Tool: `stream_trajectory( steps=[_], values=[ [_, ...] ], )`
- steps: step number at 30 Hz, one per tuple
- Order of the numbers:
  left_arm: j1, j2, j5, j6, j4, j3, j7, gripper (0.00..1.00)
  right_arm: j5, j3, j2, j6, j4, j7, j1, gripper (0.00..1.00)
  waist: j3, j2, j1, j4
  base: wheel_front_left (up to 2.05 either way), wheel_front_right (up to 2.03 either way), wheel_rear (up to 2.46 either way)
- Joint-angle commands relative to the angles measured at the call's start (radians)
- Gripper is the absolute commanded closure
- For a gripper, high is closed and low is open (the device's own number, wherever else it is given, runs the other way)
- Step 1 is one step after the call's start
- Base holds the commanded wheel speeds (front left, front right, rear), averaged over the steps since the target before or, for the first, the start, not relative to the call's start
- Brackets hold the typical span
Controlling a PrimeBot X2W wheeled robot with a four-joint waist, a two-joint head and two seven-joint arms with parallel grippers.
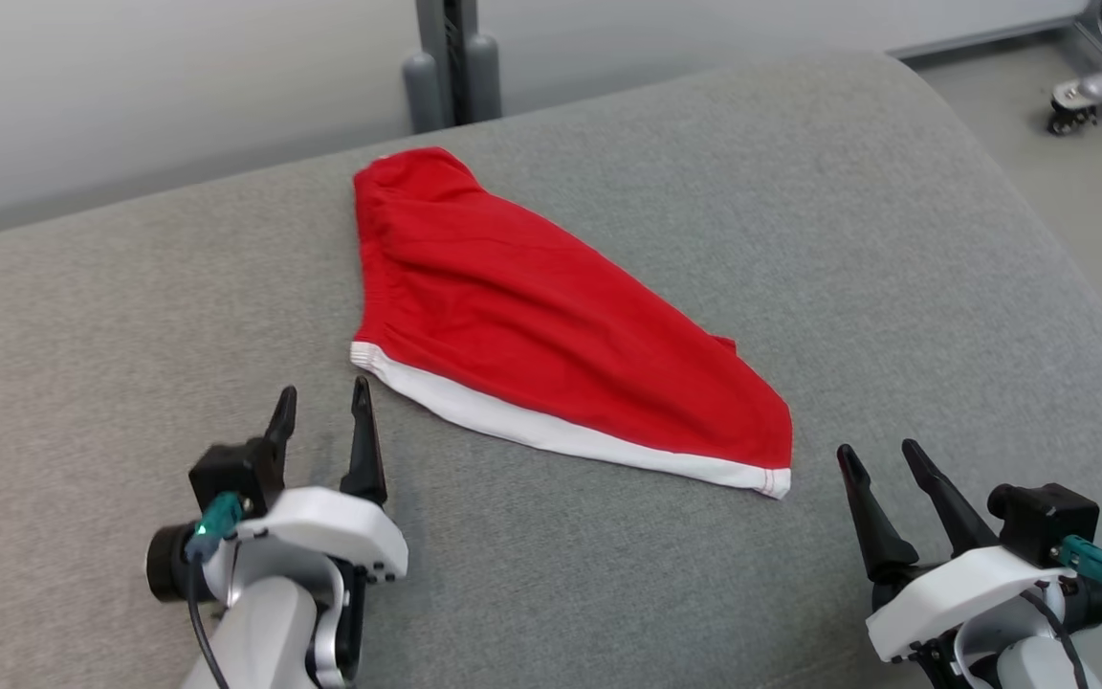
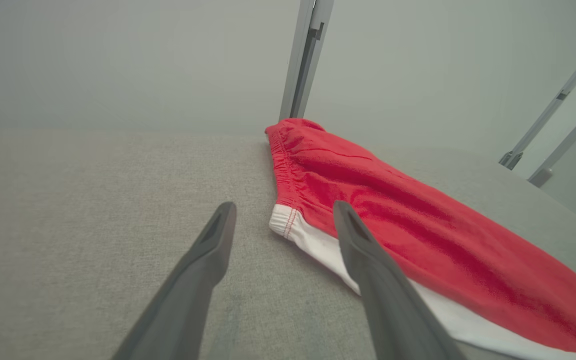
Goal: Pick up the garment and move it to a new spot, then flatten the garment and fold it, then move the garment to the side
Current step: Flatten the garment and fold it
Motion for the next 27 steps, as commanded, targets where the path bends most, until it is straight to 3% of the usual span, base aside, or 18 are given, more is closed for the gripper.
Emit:
stream_trajectory(
  steps=[1, 17, 24, 25, 26, 27],
  values=[
    [-0.056, 0.006, -0.002, -0.003, 0.049, 0.005, -0.001, 0.0, -0.01, 0.003, 0.002, 0.0, -0.007, -0.007, -0.002, 0.0, 0.033, 0.0, 0.0, -0.031, 0.0, 0.0, 0.0],
    [-0.308, 0.019, -0.082, 0.003, 0.433, 0.072, 0.073, 0.0, 0.001, 0.08, 0.015, 0.0, -0.013, -0.053, -0.031, 0.0, 0.106, 0.0, 0.0, -0.108, 0.0, 0.0, 0.0],
    [-0.351, 0.021, -0.094, -0.023, 0.535, 0.063, 0.089, 0.0, 0.001, 0.094, 0.014, 0.0, 0.0, -0.071, -0.045, 0.0, 0.122, 0.0, 0.0, -0.12, 0.0, 0.0, 0.0],
    [-0.355, 0.02, -0.094, -0.03, 0.545, 0.06, 0.089, 0.64, 0.0, 0.094, 0.015, 0.0, 0.002, -0.073, -0.043, 0.0, 0.123, 0.0, 0.0, -0.119, 0.0, 0.0, 0.0],
    [-0.359, 0.018, -0.095, -0.035, 0.553, 0.056, 0.087, 1.0, 0.0, 0.094, 0.016, 0.0, 0.007, -0.074, -0.042, 0.0, 0.124, 0.0, 0.0, -0.119, 0.0, 0.0, 0.0],
    [-0.363, 0.017, -0.096, -0.041, 0.559, 0.052, 0.084, 1.0, 0.0, 0.095, 0.018, 0.0, 0.012, -0.076, -0.042, 0.0, 0.124, 0.0, 0.0, -0.118, 0.0, 0.0, 0.0]
  ],
)
